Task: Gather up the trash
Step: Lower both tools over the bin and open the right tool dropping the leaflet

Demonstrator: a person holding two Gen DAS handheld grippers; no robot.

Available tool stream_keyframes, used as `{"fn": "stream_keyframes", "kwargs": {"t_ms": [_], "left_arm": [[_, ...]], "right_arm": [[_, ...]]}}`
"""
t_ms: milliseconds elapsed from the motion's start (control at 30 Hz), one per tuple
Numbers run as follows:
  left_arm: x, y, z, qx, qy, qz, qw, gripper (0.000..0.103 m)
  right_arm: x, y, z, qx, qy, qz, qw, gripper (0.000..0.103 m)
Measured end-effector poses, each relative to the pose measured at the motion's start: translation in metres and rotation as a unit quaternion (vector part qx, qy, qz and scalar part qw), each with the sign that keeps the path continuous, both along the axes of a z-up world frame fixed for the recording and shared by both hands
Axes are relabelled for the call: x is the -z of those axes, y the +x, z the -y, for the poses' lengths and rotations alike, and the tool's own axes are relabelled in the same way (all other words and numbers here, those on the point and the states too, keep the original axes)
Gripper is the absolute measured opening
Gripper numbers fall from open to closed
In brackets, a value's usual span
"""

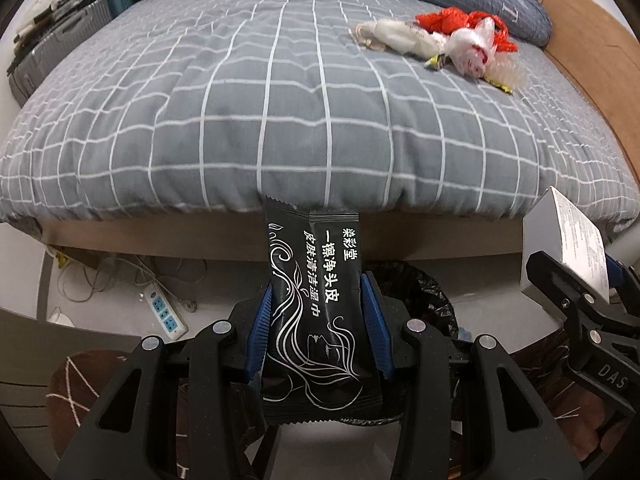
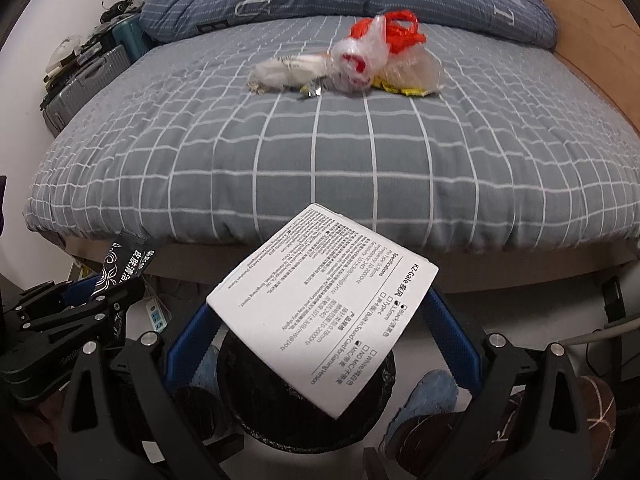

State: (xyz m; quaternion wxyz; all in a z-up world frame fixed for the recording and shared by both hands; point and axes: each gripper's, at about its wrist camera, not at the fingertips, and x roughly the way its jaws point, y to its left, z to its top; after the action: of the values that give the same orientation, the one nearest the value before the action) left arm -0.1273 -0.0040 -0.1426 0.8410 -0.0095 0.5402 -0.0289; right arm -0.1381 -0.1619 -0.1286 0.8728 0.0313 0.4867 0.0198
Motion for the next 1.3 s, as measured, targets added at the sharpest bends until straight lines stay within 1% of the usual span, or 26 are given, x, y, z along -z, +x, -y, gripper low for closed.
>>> {"fn": "stream_keyframes", "kwargs": {"t_ms": [467,867,1067,1300], "left_arm": [[0.039,-0.006,-0.005,0.0,0.001,-0.031,0.9995,0.042],[0.074,-0.008,-0.03,-0.02,0.013,-0.066,0.9975,0.042],[0.08,-0.006,-0.04,-0.03,0.013,-0.074,0.9967,0.042],[0.081,-0.01,-0.05,-0.042,0.014,-0.078,0.996,0.042]], "right_arm": [[0.043,-0.004,-0.002,0.003,0.004,-0.046,0.999,0.093],[0.088,0.003,-0.021,-0.015,0.008,-0.102,0.995,0.093],[0.104,0.006,-0.032,-0.028,0.011,-0.123,0.992,0.093],[0.111,0.01,-0.04,-0.042,0.016,-0.129,0.991,0.094]]}}
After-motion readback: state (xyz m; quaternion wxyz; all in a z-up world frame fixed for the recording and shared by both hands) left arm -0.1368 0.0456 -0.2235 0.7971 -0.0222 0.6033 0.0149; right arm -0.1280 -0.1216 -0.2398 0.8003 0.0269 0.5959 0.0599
